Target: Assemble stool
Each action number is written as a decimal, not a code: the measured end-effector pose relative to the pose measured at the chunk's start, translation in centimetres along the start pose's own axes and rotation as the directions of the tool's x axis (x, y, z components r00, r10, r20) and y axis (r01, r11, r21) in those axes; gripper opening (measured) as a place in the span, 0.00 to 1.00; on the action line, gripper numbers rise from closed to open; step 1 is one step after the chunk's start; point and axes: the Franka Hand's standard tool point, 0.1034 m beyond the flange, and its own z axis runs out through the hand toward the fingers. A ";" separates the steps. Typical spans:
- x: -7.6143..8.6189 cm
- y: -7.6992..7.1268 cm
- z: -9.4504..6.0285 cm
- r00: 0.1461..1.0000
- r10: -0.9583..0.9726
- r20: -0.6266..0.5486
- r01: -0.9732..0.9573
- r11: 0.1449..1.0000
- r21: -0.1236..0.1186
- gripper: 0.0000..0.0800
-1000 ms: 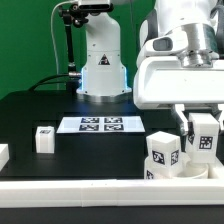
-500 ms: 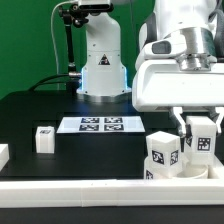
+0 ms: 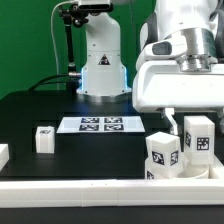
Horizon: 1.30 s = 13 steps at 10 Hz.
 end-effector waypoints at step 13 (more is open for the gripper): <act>3.9 0.4 -2.6 1.000 0.001 0.011 -0.001 1.000 0.021 0.81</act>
Offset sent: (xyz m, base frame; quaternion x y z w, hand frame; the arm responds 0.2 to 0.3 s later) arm -0.0086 -0.0024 0.0273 0.0032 -0.0230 -0.0028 0.9997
